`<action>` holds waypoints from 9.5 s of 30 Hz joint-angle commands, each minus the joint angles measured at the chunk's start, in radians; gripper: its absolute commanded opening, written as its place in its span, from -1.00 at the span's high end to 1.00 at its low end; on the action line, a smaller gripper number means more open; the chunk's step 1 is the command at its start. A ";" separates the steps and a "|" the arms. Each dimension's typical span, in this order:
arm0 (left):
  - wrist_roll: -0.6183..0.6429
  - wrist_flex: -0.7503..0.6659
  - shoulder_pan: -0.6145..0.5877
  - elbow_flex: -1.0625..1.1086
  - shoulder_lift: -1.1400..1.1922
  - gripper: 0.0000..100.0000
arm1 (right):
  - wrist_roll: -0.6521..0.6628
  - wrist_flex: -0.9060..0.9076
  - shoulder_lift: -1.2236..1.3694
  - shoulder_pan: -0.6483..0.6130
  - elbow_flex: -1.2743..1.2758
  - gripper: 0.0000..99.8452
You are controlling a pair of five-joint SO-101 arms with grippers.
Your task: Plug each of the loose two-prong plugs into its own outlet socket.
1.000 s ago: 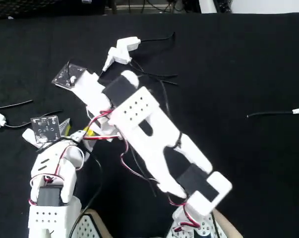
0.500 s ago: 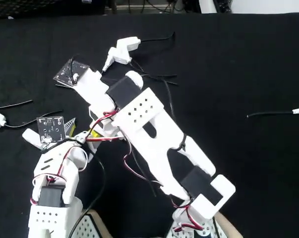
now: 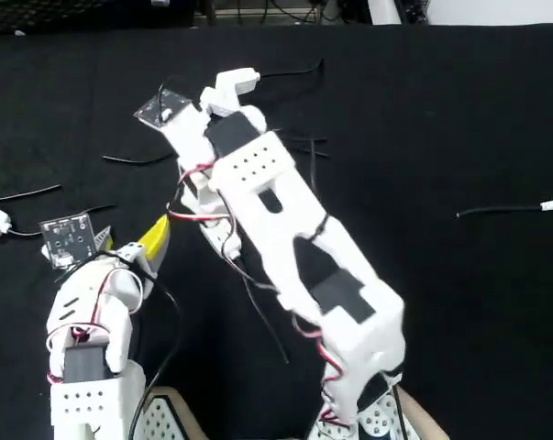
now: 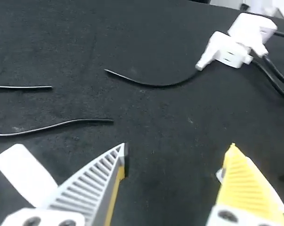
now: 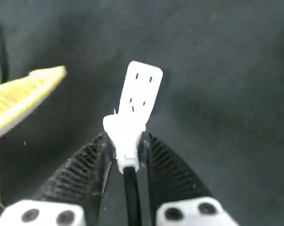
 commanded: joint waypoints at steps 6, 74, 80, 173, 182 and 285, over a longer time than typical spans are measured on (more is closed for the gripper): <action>-0.005 0.000 -0.012 0.002 -0.009 0.34 | -0.038 0.078 0.249 0.015 -0.338 0.98; 0.002 -0.002 -0.010 -0.005 -0.009 0.34 | -0.176 0.057 0.364 0.032 -0.257 0.98; 0.002 -0.002 -0.010 -0.005 -0.009 0.34 | -0.178 0.083 0.483 0.032 -0.363 0.98; -0.143 -0.227 0.031 0.012 0.140 0.34 | 0.057 -0.535 -0.960 0.152 1.293 0.77; -0.334 0.034 0.278 -0.054 0.137 0.34 | -0.060 -0.781 -0.883 0.546 1.419 0.77; 0.094 0.232 0.432 -0.435 0.463 0.51 | -0.153 -0.898 -0.495 0.660 1.262 0.77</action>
